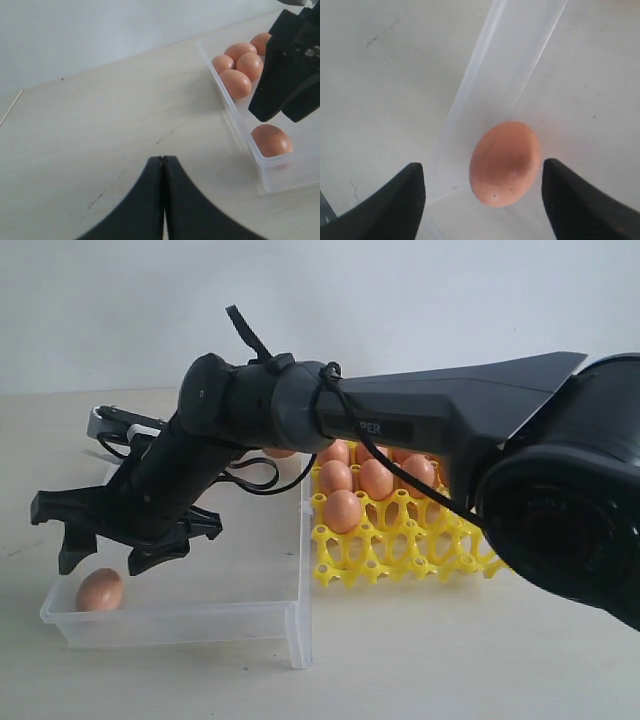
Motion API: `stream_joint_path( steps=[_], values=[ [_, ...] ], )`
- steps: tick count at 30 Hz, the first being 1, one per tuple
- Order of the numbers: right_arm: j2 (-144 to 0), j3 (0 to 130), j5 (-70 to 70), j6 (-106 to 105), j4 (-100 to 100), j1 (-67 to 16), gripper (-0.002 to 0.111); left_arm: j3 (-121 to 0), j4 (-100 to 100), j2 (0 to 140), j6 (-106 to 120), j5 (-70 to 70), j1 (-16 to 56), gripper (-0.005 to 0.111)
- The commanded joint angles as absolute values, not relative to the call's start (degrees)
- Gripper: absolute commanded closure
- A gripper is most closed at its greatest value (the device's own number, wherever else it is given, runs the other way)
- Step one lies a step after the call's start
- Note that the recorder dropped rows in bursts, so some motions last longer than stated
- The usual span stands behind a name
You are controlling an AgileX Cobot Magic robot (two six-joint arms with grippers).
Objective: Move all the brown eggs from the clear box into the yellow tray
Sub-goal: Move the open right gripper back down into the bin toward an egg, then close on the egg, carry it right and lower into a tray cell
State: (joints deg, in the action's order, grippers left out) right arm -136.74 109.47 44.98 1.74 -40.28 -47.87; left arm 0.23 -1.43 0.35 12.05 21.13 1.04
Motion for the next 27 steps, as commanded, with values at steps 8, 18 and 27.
stream_joint_path(
  steps=[8, 18, 27],
  values=[
    [-141.54, 113.98, 44.49, 1.75, -39.47, -48.95, 0.044, 0.0, -1.43, 0.0, 11.75, 20.7, 1.15, 0.107],
    [-144.29, 116.36, 47.9, 4.72, -38.72, -48.95, 0.084, 0.0, -1.43, 0.0, 11.75, 20.7, 1.15, 0.107],
    [-131.27, 101.46, 30.91, 6.91, -22.57, -47.61, 0.108, 0.0, -1.43, 0.0, 11.75, 20.7, 1.15, 0.107]
  ],
)
